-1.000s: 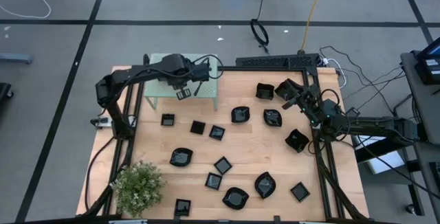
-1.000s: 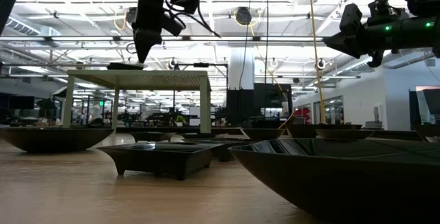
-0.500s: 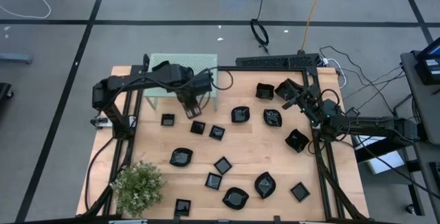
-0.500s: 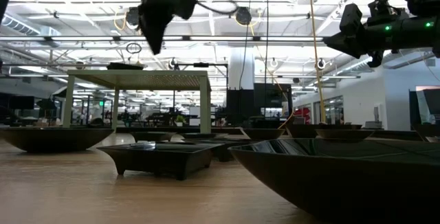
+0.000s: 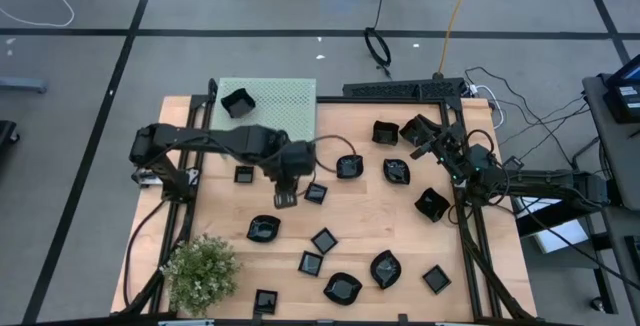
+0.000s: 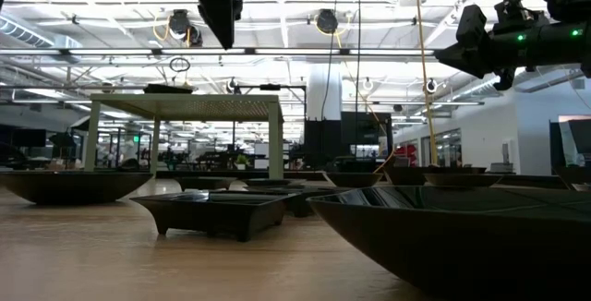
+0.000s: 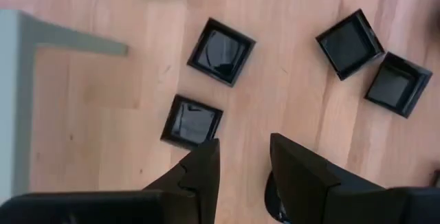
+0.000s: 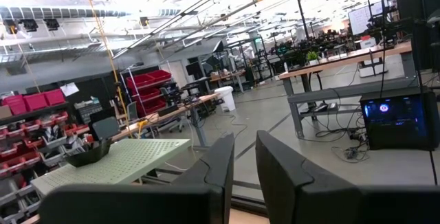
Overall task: Pick & Place Mini shaped plates
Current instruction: Put the square plate on the shelf
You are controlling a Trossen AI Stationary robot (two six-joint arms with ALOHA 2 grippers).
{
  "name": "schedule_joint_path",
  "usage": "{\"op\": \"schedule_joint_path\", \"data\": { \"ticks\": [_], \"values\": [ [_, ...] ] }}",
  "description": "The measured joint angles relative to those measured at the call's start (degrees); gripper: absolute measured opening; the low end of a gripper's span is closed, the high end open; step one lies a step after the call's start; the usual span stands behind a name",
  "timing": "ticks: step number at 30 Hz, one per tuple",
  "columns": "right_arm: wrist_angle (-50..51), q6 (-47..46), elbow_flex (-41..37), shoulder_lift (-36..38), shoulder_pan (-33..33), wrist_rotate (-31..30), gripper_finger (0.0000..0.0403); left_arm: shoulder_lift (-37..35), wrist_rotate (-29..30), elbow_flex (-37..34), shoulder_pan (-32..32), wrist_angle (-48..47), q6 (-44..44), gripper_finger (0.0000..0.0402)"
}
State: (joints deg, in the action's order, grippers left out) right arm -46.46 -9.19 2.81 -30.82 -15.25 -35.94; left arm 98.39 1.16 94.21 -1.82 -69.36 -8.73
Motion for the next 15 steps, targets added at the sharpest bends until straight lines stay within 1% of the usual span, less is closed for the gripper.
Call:
{"op": "schedule_joint_path", "data": {
  "ticks": [4,10,15],
  "values": [
    [0.0,0.0,0.0,0.0,0.0,0.0,0.0052,0.0,0.7,-5.1,-2.2,4.6,-1.5,0.0131],
    [0.0,0.0,0.0,0.0,0.0,0.0,0.0052,0.1,6.0,-16.8,-4.2,13.1,-4.5,0.0131],
    [0.0,0.0,0.0,0.0,0.0,0.0,0.0052,0.1,10.6,-25.6,-5.3,21.8,-4.2,0.0131]
  ]
}}
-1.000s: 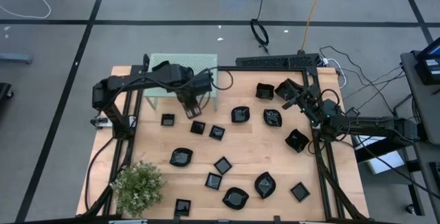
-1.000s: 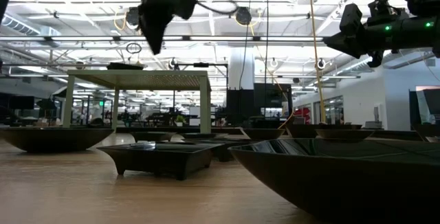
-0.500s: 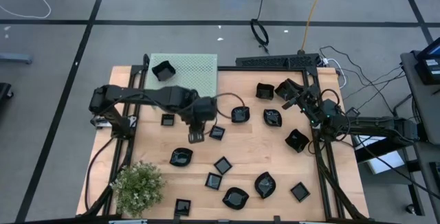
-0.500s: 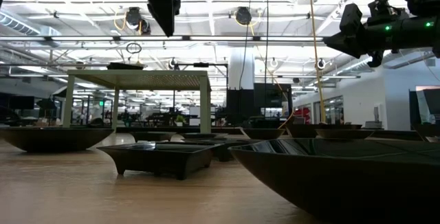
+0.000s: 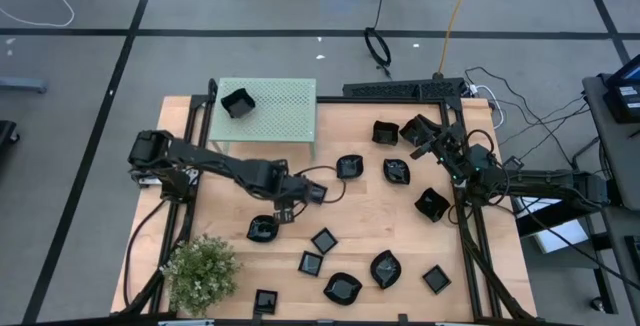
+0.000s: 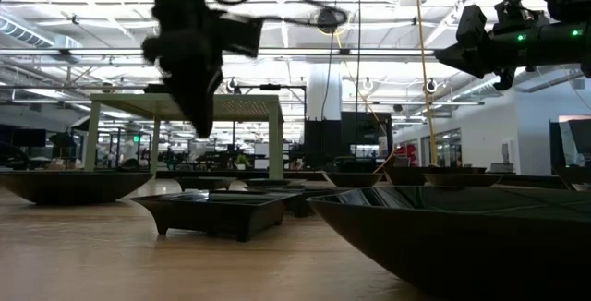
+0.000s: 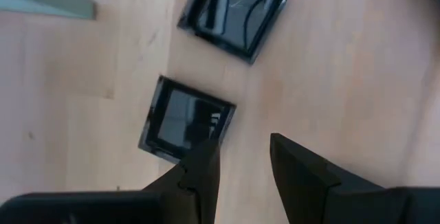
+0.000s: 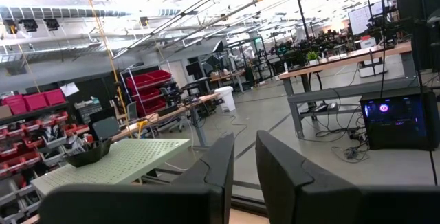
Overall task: Pick & Place Mini shaped plates
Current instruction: Put the square plate on the shelf
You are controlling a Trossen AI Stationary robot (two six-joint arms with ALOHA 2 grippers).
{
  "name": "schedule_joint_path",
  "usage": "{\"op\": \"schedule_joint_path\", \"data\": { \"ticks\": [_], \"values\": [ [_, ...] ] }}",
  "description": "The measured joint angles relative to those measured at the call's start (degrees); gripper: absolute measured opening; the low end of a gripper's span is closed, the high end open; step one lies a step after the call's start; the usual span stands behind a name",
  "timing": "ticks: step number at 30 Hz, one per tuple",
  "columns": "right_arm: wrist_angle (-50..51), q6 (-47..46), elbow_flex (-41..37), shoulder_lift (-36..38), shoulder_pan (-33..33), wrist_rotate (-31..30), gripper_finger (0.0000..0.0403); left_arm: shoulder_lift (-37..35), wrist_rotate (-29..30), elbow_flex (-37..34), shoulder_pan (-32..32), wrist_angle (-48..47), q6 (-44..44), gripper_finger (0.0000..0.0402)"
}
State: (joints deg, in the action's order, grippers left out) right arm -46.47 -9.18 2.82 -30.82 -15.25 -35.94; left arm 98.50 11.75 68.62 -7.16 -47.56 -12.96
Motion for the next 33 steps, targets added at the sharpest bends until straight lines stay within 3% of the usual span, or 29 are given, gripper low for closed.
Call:
{"op": "schedule_joint_path", "data": {
  "ticks": [4,14,25,28,33],
  "values": [
    [0.0,0.0,0.0,0.0,0.0,0.0,0.0052,0.0,3.8,-4.3,-0.1,5.4,0.9,0.0131],
    [0.0,0.0,0.0,0.0,0.0,0.0,0.0052,0.0,5.6,-14.7,0.0,18.5,4.9,0.0131],
    [0.0,0.0,0.0,0.0,0.0,0.0,0.0052,0.0,6.6,-16.8,0.1,21.3,9.0,0.0130],
    [0.0,0.0,0.0,0.0,0.0,0.0,0.0052,0.2,6.6,-16.8,0.1,21.3,11.3,0.0111],
    [0.0,0.0,0.0,0.0,0.0,0.0,0.0052,0.4,5.5,-16.9,0.5,21.1,12.0,0.0043]
  ]
}}
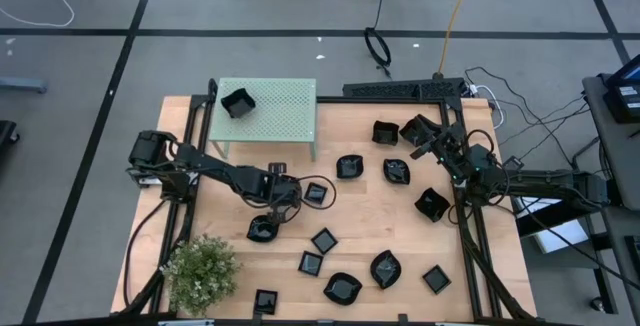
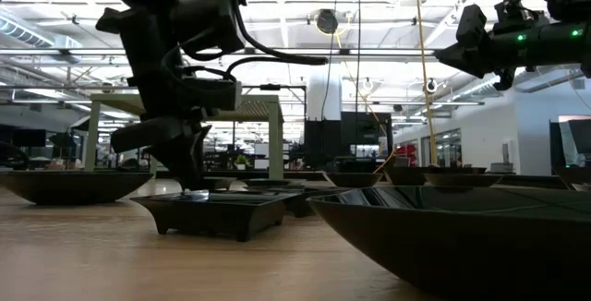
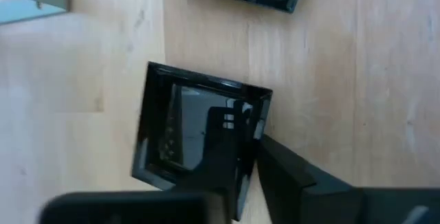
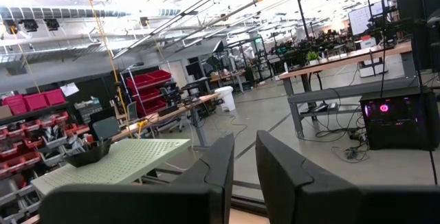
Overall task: Pick & Place Mini shaped plates
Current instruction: Put the square plate on the shelf
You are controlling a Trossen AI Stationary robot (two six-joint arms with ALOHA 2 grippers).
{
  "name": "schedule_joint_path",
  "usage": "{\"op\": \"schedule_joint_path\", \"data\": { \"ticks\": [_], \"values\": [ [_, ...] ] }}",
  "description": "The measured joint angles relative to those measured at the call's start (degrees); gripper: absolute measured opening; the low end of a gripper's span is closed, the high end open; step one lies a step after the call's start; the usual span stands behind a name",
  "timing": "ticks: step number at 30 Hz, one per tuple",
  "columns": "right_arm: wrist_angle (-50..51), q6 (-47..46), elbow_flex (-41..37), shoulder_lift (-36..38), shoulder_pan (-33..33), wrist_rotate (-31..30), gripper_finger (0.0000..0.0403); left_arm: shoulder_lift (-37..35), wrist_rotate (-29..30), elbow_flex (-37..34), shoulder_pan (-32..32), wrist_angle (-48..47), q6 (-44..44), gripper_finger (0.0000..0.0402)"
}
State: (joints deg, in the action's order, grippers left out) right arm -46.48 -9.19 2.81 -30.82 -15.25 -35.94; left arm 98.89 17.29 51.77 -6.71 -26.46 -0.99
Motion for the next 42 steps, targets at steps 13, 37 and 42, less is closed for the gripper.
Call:
{"op": "schedule_joint_path", "data": {
  "ticks": [13,37,42],
  "values": [
    [0.0,0.0,0.0,0.0,0.0,0.0,0.0052,-3.0,-2.6,5.1,0.8,-0.3,6.4,0.0007],
    [0.0,0.0,0.0,0.0,0.0,0.0,0.0052,-17.0,12.2,18.0,19.3,-9.9,10.7,0.0008],
    [0.0,0.0,0.0,0.0,0.0,0.0,0.0052,-15.2,13.1,18.0,23.3,-14.9,8.0,0.0012]
  ]
}}
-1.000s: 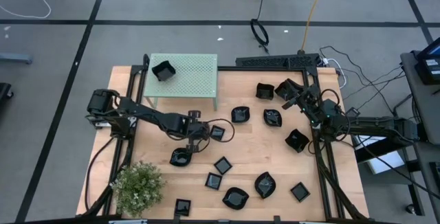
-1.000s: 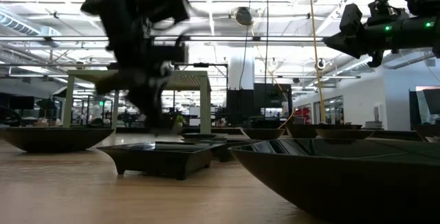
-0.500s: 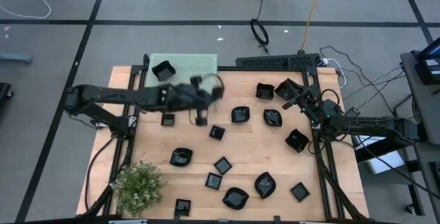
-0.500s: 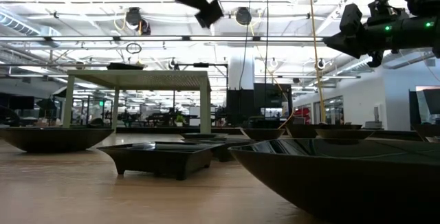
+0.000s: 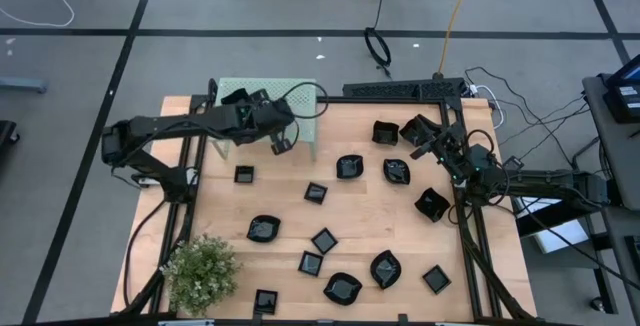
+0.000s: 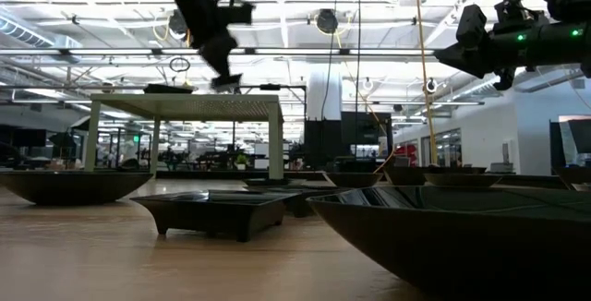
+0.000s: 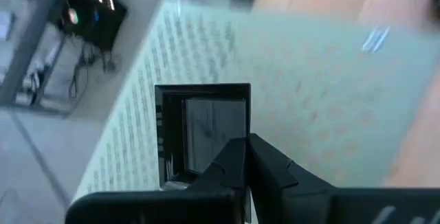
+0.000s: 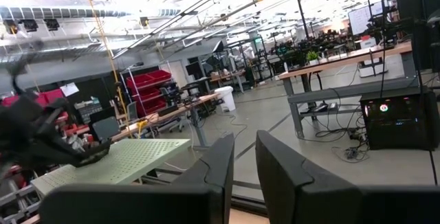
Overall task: Pick & Place Mini shaped plates
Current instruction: Put the square plate on the shelf, then put the leaf shaped plate on the shelf
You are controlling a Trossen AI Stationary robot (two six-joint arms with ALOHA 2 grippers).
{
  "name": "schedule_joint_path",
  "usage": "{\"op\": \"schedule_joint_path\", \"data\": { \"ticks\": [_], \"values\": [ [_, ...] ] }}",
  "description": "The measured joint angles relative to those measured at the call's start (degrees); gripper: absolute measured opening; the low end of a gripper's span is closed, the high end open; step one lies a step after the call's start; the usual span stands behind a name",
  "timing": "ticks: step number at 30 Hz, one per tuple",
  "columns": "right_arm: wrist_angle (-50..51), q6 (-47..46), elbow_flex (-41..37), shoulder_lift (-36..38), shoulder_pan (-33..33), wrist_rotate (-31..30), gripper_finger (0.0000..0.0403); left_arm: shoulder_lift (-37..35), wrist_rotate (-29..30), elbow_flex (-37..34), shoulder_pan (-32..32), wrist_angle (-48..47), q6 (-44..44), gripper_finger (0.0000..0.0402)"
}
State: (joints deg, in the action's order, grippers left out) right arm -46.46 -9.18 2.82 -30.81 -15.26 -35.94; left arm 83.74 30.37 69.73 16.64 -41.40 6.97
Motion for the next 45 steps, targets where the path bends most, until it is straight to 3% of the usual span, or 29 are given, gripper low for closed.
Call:
{"op": "schedule_joint_path", "data": {
  "ticks": [13,30,45],
  "values": [
    [0.0,0.0,0.0,0.0,0.0,0.0,0.0052,5.1,1.0,0.1,6.2,-2.2,0.4,0.0014],
    [0.0,0.0,0.0,0.0,0.0,0.0,0.0052,5.7,2.3,0.1,6.9,-2.4,-1.7,0.0026],
    [0.0,0.0,0.0,0.0,0.0,0.0,0.0052,1.8,2.9,0.0,3.9,-0.6,-5.1,0.0119]
  ]
}}
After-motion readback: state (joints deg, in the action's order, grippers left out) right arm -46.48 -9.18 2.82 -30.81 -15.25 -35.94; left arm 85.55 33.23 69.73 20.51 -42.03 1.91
